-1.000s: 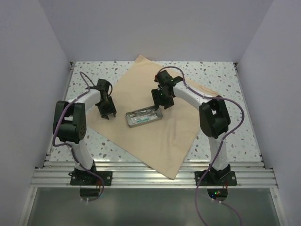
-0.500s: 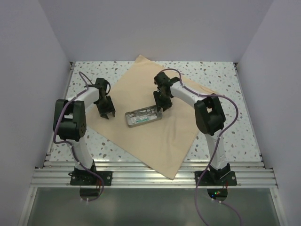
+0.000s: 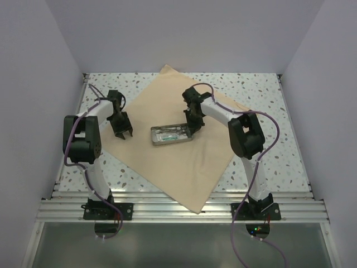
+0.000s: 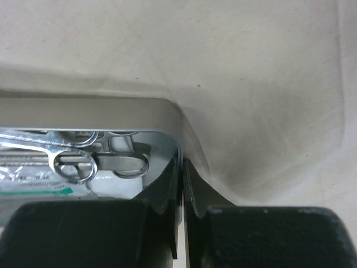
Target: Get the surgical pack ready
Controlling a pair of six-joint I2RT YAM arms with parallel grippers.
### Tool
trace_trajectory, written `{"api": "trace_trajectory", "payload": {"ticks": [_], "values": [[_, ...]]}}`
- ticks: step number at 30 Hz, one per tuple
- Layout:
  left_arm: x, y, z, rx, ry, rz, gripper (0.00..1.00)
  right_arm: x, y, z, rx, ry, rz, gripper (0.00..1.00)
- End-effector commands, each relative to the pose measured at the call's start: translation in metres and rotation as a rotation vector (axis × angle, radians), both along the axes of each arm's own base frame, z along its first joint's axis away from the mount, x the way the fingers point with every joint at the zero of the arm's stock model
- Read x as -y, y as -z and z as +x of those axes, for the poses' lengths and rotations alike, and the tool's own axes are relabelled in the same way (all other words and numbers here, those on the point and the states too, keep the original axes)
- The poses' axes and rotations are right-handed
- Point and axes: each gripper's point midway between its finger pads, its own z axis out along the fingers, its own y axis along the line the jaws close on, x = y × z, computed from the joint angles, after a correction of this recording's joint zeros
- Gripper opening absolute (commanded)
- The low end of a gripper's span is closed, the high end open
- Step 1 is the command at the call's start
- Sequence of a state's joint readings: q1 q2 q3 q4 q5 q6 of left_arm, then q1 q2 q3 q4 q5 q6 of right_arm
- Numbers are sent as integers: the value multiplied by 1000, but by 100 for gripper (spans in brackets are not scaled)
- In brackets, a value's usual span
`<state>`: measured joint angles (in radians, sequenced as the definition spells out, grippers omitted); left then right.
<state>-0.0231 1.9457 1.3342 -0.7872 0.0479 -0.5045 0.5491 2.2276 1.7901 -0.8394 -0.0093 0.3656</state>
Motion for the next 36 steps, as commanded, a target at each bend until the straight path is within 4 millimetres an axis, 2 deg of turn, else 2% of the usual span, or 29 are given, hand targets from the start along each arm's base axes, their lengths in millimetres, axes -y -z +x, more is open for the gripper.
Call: {"api": "trace_trajectory", "payload": {"ticks": [1,2,9,15,20,26,32,36], "values": [[-22,13,4,-19,20,80,46,16,-8,14,28,37,-33,2],[-30,13,4,-19,-1,79,46,18,-8,14,28,38,-37,1],[-34,12,5,-17,-3,80,46,42,-17,23,60,31,-131,0],[-31,11,7,-5,-5,61,46,42,-33,38,122,15,-143,0],[-31,8,9,4,0,63,46,37,-30,43,112,10,-137,0],[-22,-5,16,60,19,11,49,34,-18,44,96,4,-135,0],[-17,-32,30,159,27,-11,57,33,-14,45,91,-21,-136,0],[-18,-52,36,219,9,-7,60,33,-11,44,85,-23,-137,0]]}}
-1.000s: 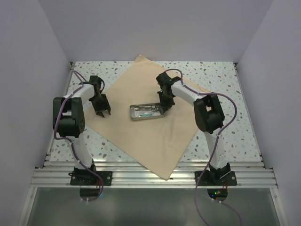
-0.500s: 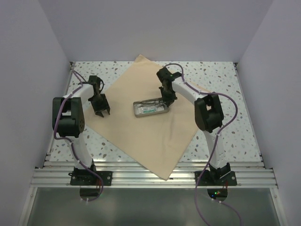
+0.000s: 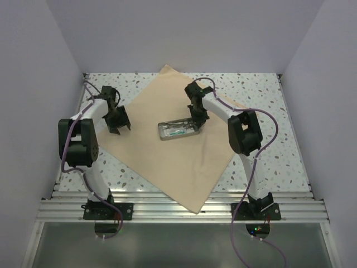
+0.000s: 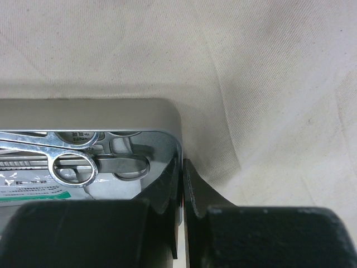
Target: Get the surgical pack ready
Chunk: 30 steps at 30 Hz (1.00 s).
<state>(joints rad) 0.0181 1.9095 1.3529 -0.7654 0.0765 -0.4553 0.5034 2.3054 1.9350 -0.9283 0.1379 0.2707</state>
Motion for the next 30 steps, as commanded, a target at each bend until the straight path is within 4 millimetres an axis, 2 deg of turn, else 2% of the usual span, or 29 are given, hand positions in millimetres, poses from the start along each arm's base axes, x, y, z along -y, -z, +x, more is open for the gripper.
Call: {"api": "trace_trajectory", "payload": {"ticks": [1,15,23,30], "values": [[-6,-38,23,150,-8,12,60,-5,-8,8,23,-22,21,0],[-16,-56,30,193,-41,37,59,-5,-17,-6,11,-67,53,0],[-13,-48,18,149,-53,3,60,-10,-21,-6,5,-71,75,0],[-11,-51,22,159,-50,-10,60,-7,-26,-15,-11,-73,83,0]]}}
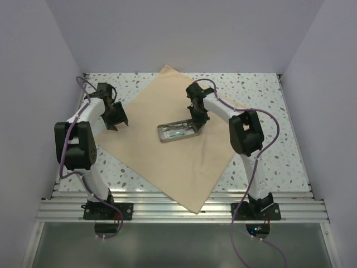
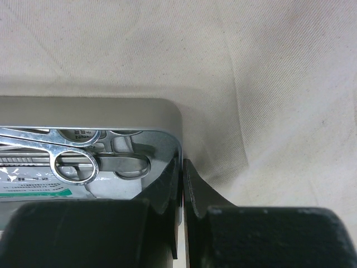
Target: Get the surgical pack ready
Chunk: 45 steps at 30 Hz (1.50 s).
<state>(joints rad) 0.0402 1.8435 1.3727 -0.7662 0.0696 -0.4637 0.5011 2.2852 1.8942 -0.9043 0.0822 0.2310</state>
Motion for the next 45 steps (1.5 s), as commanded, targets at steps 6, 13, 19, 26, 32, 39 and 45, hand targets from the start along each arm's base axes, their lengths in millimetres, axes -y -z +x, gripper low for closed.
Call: {"api": "trace_trajectory", "payload": {"ticks": [6,13,19,26,32,39,45], "values": [[3,-17,8,72,-10,-39,60,7,-25,-16,4,-28,6,0],[5,-15,5,72,0,-48,60,13,-23,-13,-3,-15,-39,13],[12,-15,3,95,27,-80,61,41,-49,-8,47,125,-10,49],[23,15,-17,52,61,-136,51,115,-64,5,75,345,50,42],[34,42,-30,-19,79,-198,37,135,-45,13,55,383,122,14],[29,44,-31,-18,75,-172,37,112,-42,13,37,341,195,29],[26,55,-32,-63,62,-175,37,127,-11,12,-21,386,114,12]]}}
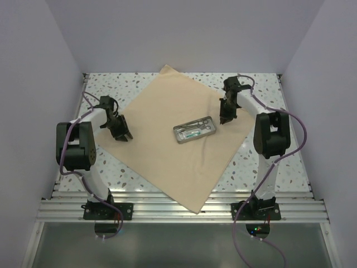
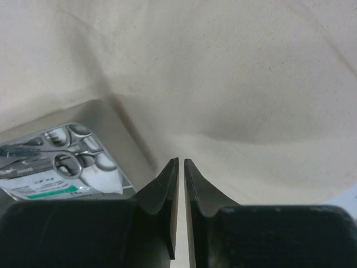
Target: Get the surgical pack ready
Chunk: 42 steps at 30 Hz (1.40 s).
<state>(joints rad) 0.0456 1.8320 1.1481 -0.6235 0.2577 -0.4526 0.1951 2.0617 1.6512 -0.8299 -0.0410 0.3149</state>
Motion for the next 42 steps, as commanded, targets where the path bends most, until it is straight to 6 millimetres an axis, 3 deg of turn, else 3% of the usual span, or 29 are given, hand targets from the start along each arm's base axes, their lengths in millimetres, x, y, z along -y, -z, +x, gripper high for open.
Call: {"api": "trace_trajectory", "payload": {"ticks": [1,4,9,13,18,19,21,22,24,25,31,42], "values": [[-5,13,6,-17,0,4,37,19,26,4,-50,54,-41,10],[-12,24,2,-64,-21,-1,35,38,47,-6,-111,100,-74,6],[-35,34,-3,-97,-83,3,34,97,75,-27,-206,187,-200,3],[-51,32,-1,-93,-84,28,33,116,72,-36,-225,193,-241,3],[-51,6,15,1,-70,21,40,83,35,-21,-134,151,-114,12],[-48,-1,19,22,-66,9,42,69,17,-15,-97,123,-89,16],[-45,-19,26,77,-65,-15,49,51,1,-11,-62,71,-61,29],[-42,-27,30,99,-61,-33,52,31,-12,-9,-40,28,-28,34],[-39,-41,34,132,-57,-44,54,13,-22,-5,-18,-2,7,44],[-38,-48,37,146,-60,-51,54,-5,-26,-5,-7,-38,50,45],[-31,-68,39,182,-59,-87,55,-34,-29,3,26,-79,84,49],[-19,-100,36,233,-65,-137,53,-43,0,15,-18,-93,76,40]]}}
